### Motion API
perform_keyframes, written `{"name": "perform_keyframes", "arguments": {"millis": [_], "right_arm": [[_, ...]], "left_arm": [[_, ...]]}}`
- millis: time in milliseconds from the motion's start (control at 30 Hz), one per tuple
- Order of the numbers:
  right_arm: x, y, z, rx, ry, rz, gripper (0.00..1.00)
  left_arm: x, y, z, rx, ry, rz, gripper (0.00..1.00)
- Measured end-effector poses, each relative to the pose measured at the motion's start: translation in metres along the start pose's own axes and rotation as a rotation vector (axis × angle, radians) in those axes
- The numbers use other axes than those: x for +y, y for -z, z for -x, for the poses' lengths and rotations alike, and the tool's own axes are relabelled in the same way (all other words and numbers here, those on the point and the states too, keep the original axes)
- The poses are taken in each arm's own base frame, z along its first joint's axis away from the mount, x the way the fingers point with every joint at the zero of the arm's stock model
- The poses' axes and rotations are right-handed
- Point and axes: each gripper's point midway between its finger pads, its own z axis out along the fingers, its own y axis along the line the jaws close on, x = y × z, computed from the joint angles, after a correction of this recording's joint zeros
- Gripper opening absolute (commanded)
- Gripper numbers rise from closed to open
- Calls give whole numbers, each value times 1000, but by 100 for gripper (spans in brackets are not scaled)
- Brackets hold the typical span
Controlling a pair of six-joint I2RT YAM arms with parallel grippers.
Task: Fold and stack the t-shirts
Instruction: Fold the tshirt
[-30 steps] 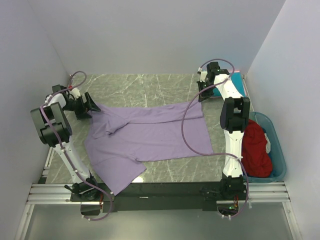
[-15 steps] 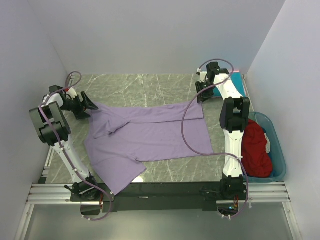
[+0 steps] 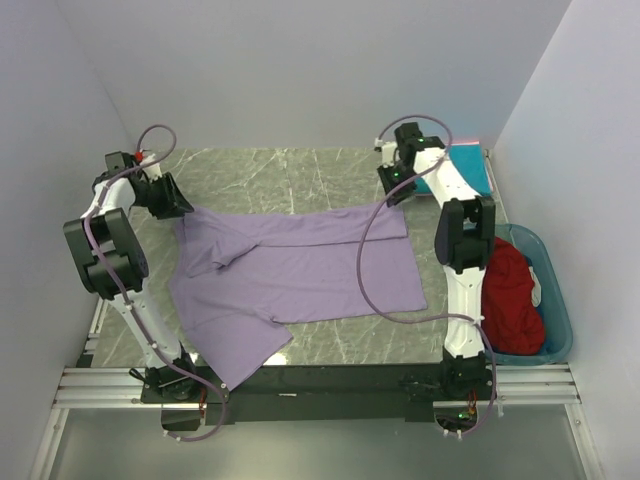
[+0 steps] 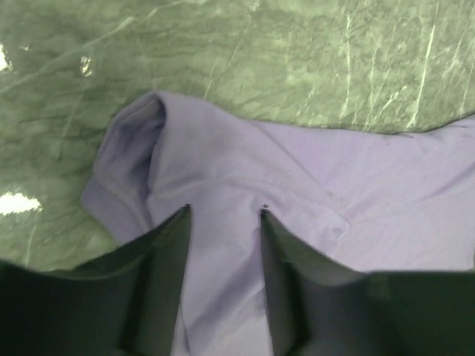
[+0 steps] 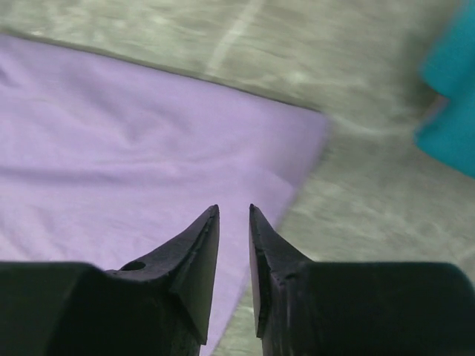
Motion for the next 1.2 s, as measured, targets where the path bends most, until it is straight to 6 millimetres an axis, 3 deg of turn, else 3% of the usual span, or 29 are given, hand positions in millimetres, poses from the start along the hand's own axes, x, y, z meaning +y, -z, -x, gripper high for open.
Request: {"name": "perform_keyframes", "arguments": {"millis": [33, 167, 233, 433, 533, 633, 667, 733, 833, 867, 933, 1033, 1200], "right_arm": [[10, -3, 1, 6, 25, 5, 27], [38, -13, -1, 39, 96, 25, 25], [51, -16, -2, 49, 122, 42, 25], [96, -18, -7, 64, 153, 156, 27], [142, -11, 1, 32, 133, 261, 30], [208, -4, 15, -31, 99, 392, 41], [230, -2, 19, -51, 88, 435, 52], [266, 1, 27, -82, 60, 506, 60], [322, 5, 33, -103, 21, 617, 62], [337, 5, 35, -103, 4, 648, 70], [363, 1, 39, -105, -26, 697, 70], [390, -13, 39, -90, -74, 744, 71], [409, -46, 28, -31, -164, 753, 71]], "left_arm": [[-2, -3, 0, 5, 0, 1, 33], [-1, -6, -9, 40, -15, 1, 28], [-1, -4, -21, 73, -61, -6, 33], [-13, 24, -91, 231, -152, -56, 49], [-13, 42, -119, 263, -149, -54, 56], [-10, 51, -141, 287, -125, -44, 61], [-8, 52, -147, 298, -112, -42, 62], [-6, 51, -154, 314, -98, -40, 63], [-4, 49, -157, 324, -90, -36, 63], [-3, 48, -157, 322, -90, -33, 62], [-1, 47, -157, 321, -85, -26, 60], [2, 42, -158, 324, -68, -22, 58], [5, 36, -159, 328, -45, -19, 56]]}}
